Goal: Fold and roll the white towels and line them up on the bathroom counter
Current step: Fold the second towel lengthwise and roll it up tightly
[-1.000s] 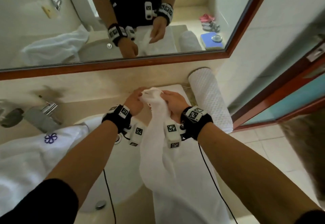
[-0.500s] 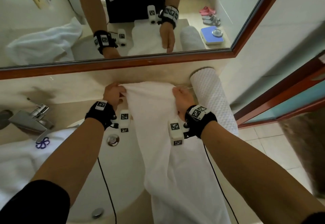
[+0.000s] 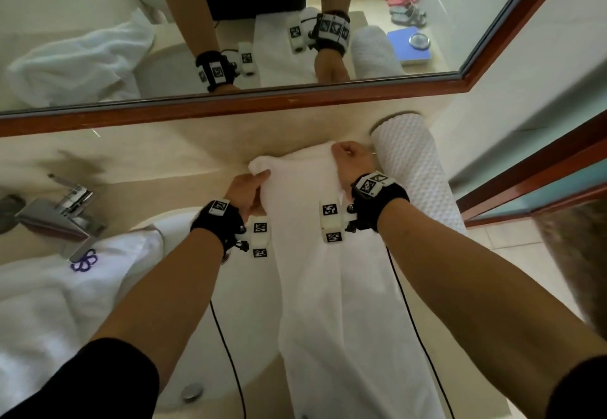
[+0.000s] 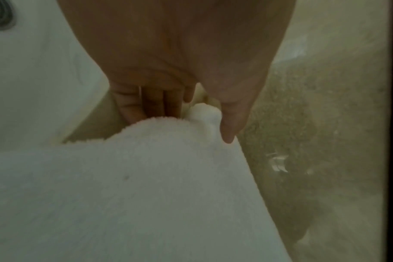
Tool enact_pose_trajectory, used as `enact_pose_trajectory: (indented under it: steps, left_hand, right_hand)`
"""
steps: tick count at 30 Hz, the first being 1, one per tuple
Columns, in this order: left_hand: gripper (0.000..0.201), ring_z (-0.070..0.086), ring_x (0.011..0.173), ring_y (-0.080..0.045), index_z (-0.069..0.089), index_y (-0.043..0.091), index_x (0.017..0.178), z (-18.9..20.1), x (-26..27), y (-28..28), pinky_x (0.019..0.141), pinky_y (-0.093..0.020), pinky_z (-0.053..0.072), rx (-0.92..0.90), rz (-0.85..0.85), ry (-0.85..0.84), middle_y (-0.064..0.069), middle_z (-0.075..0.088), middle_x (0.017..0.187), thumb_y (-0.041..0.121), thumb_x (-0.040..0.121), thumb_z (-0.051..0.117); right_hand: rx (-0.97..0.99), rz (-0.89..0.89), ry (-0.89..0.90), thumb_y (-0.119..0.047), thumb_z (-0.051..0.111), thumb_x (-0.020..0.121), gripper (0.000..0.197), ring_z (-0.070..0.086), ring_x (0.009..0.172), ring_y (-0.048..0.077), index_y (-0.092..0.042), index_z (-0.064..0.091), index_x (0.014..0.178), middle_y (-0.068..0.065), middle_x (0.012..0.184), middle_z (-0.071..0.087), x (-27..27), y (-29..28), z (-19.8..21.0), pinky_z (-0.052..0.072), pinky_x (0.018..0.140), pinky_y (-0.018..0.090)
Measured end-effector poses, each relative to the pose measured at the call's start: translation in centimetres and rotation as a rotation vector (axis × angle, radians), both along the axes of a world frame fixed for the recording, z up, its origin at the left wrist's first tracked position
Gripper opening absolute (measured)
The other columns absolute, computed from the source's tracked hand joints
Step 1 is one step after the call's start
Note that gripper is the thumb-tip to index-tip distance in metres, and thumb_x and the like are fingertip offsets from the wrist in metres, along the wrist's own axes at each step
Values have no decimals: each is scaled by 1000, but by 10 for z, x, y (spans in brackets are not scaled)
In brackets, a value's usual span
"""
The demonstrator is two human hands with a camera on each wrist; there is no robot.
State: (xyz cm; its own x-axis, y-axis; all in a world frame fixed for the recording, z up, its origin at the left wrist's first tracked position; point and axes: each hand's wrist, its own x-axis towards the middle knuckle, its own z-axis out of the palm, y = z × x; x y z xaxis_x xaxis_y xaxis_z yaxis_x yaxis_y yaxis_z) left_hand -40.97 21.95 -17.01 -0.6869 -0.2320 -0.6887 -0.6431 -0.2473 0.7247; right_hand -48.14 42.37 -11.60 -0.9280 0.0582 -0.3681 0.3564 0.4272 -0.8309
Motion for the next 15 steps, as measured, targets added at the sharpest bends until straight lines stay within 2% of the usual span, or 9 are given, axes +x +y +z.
enact_pose_trajectory:
  steps: [2, 5, 8, 11, 13, 15]
  left_hand:
    - [39, 69, 88, -33, 64, 3, 116, -1, -4, 3, 65, -42, 59, -65, 1, 25, -16, 70, 107, 30, 88, 70]
    - [41, 66, 98, -35, 64, 11, 122, -5, -9, 2, 82, -54, 57, -105, 75, 48, -16, 67, 119, 16, 81, 70]
    - [45, 64, 97, -31, 53, 24, 127, 1, -6, 8, 81, -54, 56, 29, 209, 118, -9, 64, 115, 4, 87, 62]
    - [60, 64, 100, -32, 44, 34, 133, -1, 3, 9, 82, -59, 54, 52, 115, 86, -7, 63, 118, 10, 84, 70]
    - [63, 65, 102, -33, 49, 23, 132, -9, 9, 8, 84, -57, 55, 19, 45, 20, -11, 64, 120, 17, 75, 77]
    - [57, 67, 103, -31, 58, 12, 127, -14, 17, 10, 86, -48, 57, 27, 5, -14, -12, 67, 120, 22, 74, 78]
  right_hand:
    - [20, -21, 16, -36, 53, 97, 29, 58, 93, 20, -16, 66, 114, 1, 103, 63, -5, 2, 2, 48, 88, 29]
    - [94, -13, 5, -36, 54, 96, 30, 61, 95, 23, -15, 67, 113, 5, 107, 67, -6, 10, -6, 48, 84, 29]
    - [185, 36, -72, -35, 57, 94, 34, 60, 99, 24, -13, 65, 118, 5, 114, 66, 4, 19, -15, 42, 81, 26]
    - [223, 2, -82, -43, 63, 87, 40, 55, 86, 19, -15, 60, 117, 0, 101, 60, 17, 24, -11, 40, 74, 26]
    - [220, -18, -32, -42, 64, 87, 35, 54, 81, 18, -14, 59, 107, 0, 96, 60, 31, 24, -11, 41, 71, 28]
    - [222, 18, -7, -43, 62, 88, 29, 54, 73, 17, -15, 57, 84, -1, 81, 59, 52, 26, -16, 44, 71, 29]
